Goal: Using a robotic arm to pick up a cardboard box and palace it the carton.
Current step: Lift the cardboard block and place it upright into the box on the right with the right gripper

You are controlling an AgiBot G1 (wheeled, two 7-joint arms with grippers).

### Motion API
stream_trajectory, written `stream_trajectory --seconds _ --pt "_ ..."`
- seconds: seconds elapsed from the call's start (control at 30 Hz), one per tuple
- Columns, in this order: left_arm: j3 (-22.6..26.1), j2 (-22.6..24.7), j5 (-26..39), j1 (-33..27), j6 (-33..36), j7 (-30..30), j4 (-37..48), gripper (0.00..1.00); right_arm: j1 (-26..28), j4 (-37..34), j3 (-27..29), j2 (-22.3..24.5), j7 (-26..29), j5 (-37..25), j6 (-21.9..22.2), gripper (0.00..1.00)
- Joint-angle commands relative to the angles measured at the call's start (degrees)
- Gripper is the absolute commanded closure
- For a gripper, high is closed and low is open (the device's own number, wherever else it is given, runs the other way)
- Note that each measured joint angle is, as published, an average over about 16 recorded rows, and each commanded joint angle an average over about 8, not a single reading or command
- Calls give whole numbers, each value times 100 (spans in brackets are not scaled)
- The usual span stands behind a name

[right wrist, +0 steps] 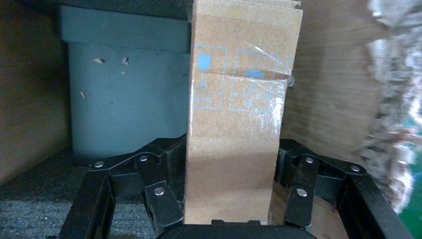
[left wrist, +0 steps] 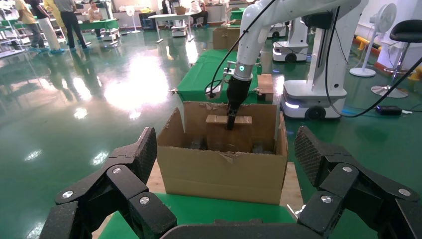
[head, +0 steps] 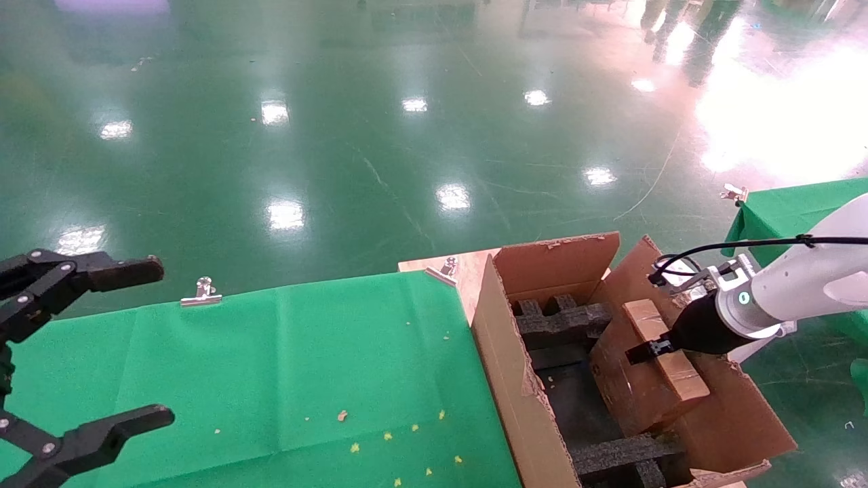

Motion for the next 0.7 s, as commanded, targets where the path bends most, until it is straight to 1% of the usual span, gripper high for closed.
stream_trajectory --seconds 0.03,0.63,0.67,0.7 --pt "0 0 0 0 0 0 0 0 -77 -107 28 -58 -66 46 -22 100" --pt "1 0 -1 0 0 0 0 0 -554 -982 164 -482 -457 267 -254 100" --pt "1 0 -1 0 0 1 0 0 -564 -1015 171 -493 -474 277 -269 97" --pt "1 0 -1 0 0 1 0 0 -572 -1042 176 -502 -488 285 -281 87"
